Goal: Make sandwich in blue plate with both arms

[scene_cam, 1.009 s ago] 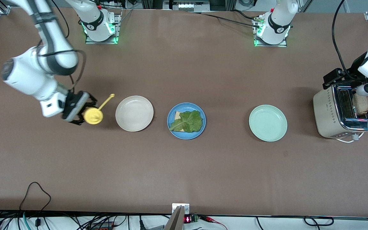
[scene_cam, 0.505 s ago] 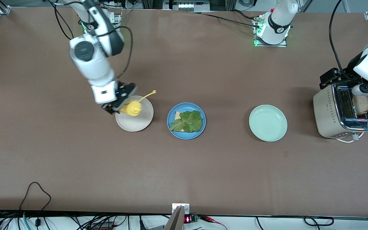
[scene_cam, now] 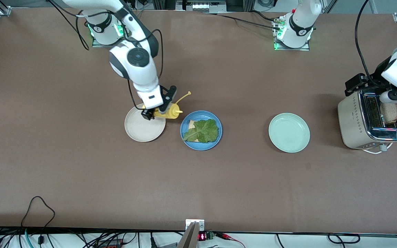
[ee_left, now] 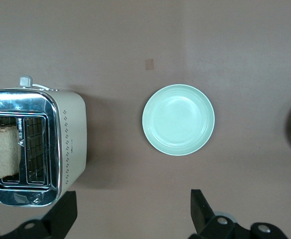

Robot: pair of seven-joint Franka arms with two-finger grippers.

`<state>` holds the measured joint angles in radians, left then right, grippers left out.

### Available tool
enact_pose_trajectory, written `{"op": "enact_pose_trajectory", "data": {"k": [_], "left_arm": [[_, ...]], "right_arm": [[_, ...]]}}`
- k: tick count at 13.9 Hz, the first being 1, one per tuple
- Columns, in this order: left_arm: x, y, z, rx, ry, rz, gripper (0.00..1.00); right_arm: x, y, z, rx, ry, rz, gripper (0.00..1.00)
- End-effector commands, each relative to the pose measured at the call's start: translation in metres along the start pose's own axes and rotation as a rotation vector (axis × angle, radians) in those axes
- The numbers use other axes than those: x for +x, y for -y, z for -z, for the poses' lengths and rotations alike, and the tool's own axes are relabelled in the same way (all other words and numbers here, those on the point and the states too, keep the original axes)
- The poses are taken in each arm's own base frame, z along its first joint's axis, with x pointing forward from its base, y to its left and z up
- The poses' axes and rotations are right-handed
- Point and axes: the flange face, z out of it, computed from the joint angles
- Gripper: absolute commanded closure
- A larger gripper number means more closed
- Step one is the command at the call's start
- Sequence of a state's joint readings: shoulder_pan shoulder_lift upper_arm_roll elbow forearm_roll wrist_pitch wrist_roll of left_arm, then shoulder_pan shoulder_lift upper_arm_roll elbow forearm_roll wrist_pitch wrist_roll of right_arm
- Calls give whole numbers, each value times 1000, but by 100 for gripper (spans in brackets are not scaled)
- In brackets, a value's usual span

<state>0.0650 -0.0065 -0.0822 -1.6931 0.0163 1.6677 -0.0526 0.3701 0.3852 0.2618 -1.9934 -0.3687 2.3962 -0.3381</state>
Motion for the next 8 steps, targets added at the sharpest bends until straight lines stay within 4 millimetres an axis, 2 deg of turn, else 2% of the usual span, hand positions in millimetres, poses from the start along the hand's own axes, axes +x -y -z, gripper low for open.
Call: {"op": "enact_pose_trajectory", "data": {"k": [1,3,5,7,8], "left_arm": [[-3,-1,6,-11,-1,6,0],[-3,-1,6,-11,-1,6,0],[-3,-1,6,-11,-1,6,0],[-3,-1,6,-11,-1,6,0],[-3,-1,6,-11,-1,6,0]], "right_arm": [[39,3,-11,-48,69,1,100],[46,4,-19,-46,74,-2,100],[43,-1,-18,-47,70,-17,100],[28,-25,-11,-48,62,-69,100],[12,-45,-5,-55,63,-92,100]]}}
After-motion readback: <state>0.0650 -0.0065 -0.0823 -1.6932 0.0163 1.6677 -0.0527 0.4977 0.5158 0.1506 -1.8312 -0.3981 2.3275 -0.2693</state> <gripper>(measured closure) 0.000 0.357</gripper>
